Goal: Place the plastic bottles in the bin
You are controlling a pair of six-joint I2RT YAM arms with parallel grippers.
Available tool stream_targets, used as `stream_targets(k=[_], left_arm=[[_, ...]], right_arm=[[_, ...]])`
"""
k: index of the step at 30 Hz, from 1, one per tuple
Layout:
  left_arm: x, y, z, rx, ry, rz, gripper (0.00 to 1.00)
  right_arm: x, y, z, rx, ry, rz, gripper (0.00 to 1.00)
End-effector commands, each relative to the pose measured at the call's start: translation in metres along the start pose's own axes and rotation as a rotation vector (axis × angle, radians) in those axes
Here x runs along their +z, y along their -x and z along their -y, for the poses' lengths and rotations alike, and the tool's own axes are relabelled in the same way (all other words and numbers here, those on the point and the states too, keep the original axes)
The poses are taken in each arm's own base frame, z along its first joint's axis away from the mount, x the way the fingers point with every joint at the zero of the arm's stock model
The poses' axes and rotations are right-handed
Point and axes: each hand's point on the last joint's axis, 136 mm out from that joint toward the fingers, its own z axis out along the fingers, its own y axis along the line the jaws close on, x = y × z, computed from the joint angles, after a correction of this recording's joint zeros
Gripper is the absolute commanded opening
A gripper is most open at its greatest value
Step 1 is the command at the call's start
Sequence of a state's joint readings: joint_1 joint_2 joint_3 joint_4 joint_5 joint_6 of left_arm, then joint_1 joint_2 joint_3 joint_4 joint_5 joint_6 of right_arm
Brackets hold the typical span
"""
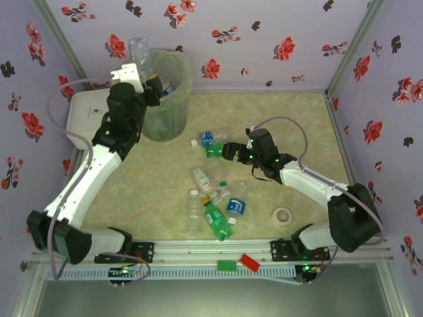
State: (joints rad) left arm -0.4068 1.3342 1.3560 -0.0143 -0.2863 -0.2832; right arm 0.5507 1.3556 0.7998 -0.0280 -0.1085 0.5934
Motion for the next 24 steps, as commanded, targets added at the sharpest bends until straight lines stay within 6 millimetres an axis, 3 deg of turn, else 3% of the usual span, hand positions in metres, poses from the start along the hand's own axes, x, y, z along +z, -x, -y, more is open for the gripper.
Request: stream_targets(k=[1, 5, 13, 19, 24], left_arm=[[0.025, -0.001, 0.006, -0.015, -0.040, -0.049, 0.43], [0.051, -0.017, -0.001, -0.028, -0.014, -0.102, 0.45], [0.087, -0.042, -0.038, -0.098, 0.063, -0.217, 0.46], [0.098, -0.060, -0.042, -0.126, 0.071, -0.261, 0.52], [0.099, -0.059, -0.040, -0.145, 0.064, -0.266, 0.69]], right_arm=[[-0.012, -0.006, 0.014, -0.013, -0.056, 0.022, 1.00], [-0.022, -0.009, 0.024, -0.019, -0.093, 0.039, 1.00], [-0.036, -0.010, 0.029, -0.040, -0.129, 0.037, 1.00], [-0.051, -0.010, 0.032, -0.023, -0.136, 0.070, 1.00], [-0.053, -0.019, 0.038, 0.021, -0.138, 0.064, 1.00]])
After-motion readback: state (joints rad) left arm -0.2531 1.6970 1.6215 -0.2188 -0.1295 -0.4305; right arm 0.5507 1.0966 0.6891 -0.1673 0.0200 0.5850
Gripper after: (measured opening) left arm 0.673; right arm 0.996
